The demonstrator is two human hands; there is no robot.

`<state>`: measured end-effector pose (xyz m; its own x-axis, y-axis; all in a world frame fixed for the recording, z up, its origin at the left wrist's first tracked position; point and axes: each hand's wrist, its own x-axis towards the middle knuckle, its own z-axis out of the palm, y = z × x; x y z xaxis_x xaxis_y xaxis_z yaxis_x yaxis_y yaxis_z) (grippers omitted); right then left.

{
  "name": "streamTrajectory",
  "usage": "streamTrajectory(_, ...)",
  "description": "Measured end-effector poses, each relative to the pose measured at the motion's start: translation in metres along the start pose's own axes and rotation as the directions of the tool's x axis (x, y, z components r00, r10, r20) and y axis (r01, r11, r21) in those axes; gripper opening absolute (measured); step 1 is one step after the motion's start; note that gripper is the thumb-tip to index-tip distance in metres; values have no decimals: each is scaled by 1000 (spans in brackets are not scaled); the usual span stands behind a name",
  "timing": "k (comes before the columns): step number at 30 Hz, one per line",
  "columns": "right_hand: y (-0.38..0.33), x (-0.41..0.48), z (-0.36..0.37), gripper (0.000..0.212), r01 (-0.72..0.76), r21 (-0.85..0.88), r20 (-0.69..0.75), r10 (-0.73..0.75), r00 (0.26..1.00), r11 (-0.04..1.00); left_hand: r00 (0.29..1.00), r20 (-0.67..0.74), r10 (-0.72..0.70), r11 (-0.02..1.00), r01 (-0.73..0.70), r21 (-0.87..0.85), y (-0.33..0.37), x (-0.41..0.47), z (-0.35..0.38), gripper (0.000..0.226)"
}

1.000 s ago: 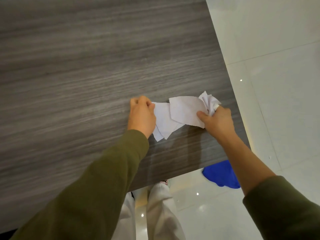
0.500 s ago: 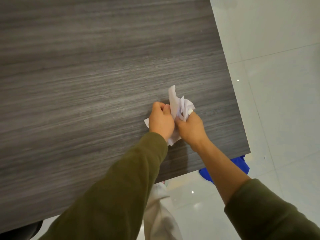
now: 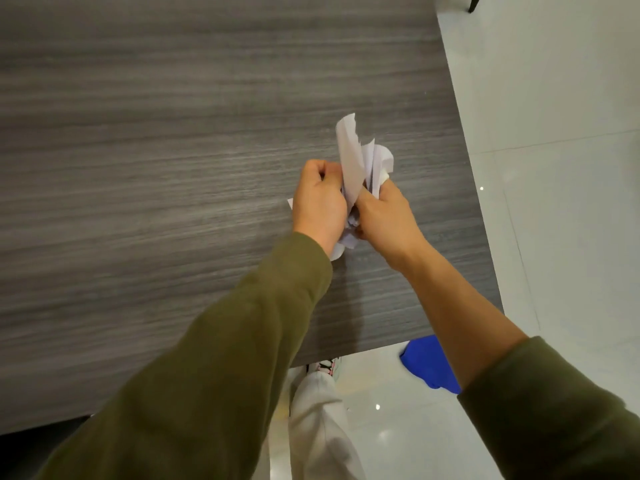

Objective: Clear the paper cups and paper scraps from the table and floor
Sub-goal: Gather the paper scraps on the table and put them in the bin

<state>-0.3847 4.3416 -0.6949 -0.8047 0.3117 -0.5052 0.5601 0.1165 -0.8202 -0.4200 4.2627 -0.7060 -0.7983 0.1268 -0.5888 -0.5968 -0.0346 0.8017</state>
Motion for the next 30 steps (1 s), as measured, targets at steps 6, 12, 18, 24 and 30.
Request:
streamTrajectory(6,-63,-8,30,17,161,-32,95,-157,983,986,990,-109,86,996,-88,-14,49,-4,-33,21)
streamTrajectory(12,-112,-22,73,19,262,-85,221,-238,946,961,968,-228,104,972,-147,-181,93,-26,-84,16)
streamTrajectory(18,-150,-52,132,16,310,-84,411,-251,876,947,960,-271,68,840,-202,-504,130,-78,-154,16)
streamTrajectory(24,-167,-102,225,20,339,-56,582,-245,775,939,906,-409,110,773,-336,-538,124,-122,-254,20)
streamTrajectory(30,-153,-162,337,22,347,-52,670,-224,708,937,837,-541,80,691,-438,-576,88,-167,-374,24)
